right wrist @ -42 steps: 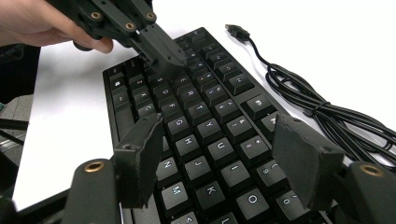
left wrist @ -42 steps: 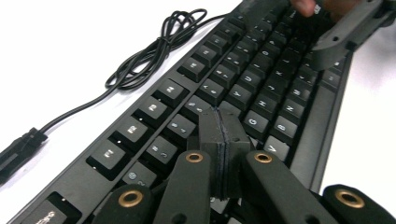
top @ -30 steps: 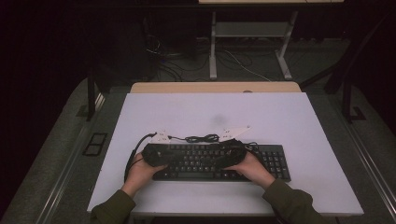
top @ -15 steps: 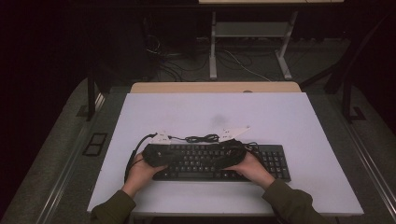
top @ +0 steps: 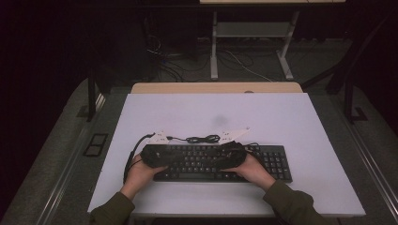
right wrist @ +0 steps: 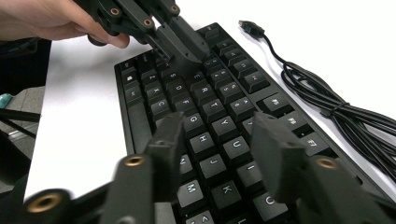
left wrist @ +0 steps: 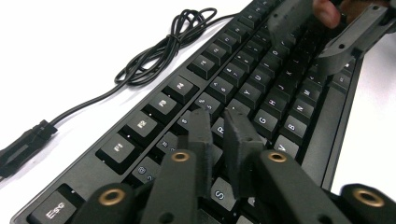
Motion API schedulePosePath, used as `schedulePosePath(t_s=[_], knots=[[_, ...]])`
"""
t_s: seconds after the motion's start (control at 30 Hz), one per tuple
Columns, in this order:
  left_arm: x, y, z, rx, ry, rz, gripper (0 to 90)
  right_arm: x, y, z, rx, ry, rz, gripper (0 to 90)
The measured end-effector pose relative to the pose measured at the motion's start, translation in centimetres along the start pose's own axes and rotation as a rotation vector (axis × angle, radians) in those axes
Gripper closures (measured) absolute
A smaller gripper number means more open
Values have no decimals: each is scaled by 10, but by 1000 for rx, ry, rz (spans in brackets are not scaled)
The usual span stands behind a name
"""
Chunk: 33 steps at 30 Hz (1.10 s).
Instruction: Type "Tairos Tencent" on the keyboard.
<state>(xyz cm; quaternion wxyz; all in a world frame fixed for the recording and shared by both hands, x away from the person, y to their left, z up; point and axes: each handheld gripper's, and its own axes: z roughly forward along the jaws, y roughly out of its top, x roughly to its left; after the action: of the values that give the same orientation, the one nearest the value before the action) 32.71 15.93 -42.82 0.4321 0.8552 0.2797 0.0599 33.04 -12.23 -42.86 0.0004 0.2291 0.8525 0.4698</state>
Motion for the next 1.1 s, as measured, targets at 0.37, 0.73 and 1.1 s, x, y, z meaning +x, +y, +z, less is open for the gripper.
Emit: schedulePosePath(t_s=[0.37, 0.73, 1.1], knots=[[0, -1, -2, -25, 27, -18, 462, 7, 1, 4, 30, 34, -27, 885], [0, -2, -3, -49, 52, -38, 266, 12, -2, 12, 74, 51, -46, 892], [0, -2, -4, -52, 51, -38, 256, 14, -5, 17, 100, 52, -57, 892]])
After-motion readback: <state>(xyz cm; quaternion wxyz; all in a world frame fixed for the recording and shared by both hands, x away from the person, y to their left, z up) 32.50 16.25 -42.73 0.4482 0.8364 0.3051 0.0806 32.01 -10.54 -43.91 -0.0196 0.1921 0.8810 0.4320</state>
